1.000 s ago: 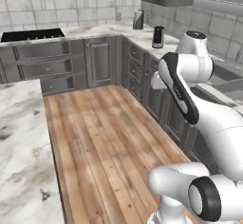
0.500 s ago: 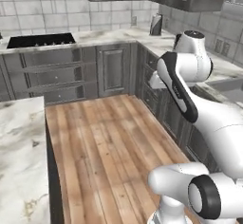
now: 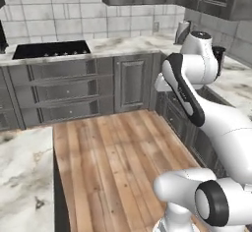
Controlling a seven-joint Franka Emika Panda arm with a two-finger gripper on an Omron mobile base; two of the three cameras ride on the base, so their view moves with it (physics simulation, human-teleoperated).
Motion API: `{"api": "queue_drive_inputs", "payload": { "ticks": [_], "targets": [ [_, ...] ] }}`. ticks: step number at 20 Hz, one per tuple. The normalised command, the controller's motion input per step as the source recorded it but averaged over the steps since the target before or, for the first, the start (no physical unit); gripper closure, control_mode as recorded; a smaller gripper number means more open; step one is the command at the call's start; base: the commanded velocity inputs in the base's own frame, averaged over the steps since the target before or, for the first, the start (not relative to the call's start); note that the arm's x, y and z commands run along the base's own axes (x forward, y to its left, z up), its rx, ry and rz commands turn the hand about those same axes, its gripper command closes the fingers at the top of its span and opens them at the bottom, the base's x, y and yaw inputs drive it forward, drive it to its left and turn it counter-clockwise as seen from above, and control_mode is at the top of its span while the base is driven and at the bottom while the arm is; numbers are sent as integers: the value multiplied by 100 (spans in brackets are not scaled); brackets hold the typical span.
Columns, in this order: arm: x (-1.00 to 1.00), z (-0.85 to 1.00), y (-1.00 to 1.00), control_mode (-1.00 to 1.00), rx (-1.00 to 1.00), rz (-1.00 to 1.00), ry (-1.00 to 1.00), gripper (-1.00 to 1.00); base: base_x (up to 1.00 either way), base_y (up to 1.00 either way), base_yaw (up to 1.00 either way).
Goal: Navigate to the toaster oven.
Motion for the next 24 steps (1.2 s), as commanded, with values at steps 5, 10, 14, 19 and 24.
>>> {"api": "queue_drive_inputs", "payload": {
  "ticks": [5,10,14,19,24],
  "targets": [
    [0,0,0,100,0,0,0,-100,100,-3,11],
    [0,0,0,100,0,0,0,-100,100,-2,15],
    [0,0,0,100,0,0,0,-100,100,-5,19],
    [0,0,0,100,0,0,0,-100,100,0,19],
    [0,0,0,100,0,0,0,-100,100,0,23]
  ]
}}
